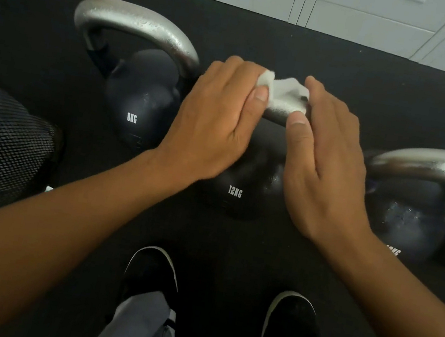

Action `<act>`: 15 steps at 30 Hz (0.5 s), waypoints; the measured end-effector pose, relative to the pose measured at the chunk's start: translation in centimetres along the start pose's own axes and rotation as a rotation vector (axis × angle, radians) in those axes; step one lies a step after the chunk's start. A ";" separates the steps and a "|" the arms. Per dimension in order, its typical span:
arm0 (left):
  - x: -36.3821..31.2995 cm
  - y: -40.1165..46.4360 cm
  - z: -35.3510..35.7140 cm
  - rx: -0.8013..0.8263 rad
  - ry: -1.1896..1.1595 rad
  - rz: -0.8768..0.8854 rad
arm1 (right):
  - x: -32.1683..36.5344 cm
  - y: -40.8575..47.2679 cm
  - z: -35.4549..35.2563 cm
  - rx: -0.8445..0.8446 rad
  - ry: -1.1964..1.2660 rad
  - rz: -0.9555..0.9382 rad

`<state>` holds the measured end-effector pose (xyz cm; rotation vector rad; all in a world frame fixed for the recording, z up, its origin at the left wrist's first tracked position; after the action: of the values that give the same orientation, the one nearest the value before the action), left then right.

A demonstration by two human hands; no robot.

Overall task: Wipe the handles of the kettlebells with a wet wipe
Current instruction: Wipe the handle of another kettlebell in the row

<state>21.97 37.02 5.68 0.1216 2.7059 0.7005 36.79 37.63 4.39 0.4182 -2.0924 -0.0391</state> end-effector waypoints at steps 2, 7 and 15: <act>0.4 0.6 -0.1 -0.015 -0.045 -0.026 | 0.1 0.0 0.0 0.004 -0.007 -0.006; 0.4 -2.0 0.2 -0.049 -0.022 -0.012 | 0.5 -0.5 0.3 0.007 -0.024 -0.035; 1.4 -1.2 0.2 -0.009 -0.122 -0.105 | 0.6 -0.4 0.3 -0.055 -0.009 -0.014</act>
<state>20.76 36.30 4.46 0.0190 2.5719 0.6531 36.39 37.02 4.63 0.4005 -2.0920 -0.1070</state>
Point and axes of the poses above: each hand's wrist, its own y-axis towards the middle knuckle, its own z-axis out of the palm, x = y × z, the point moved 9 cm from there along y, towards the middle knuckle, and after that the axes turned 11 degrees about y, right-handed, at the moved point
